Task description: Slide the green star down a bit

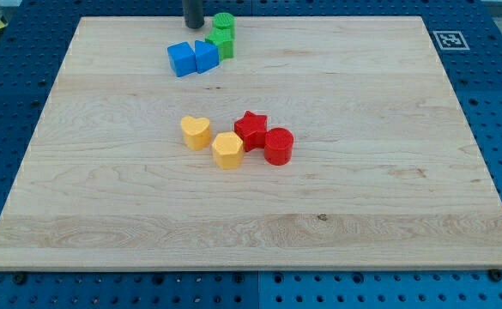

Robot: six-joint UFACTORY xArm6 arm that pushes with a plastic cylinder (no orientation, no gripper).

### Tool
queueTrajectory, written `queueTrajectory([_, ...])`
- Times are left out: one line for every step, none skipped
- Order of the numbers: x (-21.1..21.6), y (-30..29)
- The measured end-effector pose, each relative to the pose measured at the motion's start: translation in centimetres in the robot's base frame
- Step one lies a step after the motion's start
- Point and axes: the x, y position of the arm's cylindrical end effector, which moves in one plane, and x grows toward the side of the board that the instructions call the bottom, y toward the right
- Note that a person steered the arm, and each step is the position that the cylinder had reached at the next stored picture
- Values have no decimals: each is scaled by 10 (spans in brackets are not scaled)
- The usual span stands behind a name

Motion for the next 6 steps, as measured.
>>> queueTrajectory([27, 8])
queueTrajectory([45, 8])
queueTrajectory([48, 8])
queueTrajectory([32, 13])
queueTrajectory([34, 36])
queueTrajectory([56, 59])
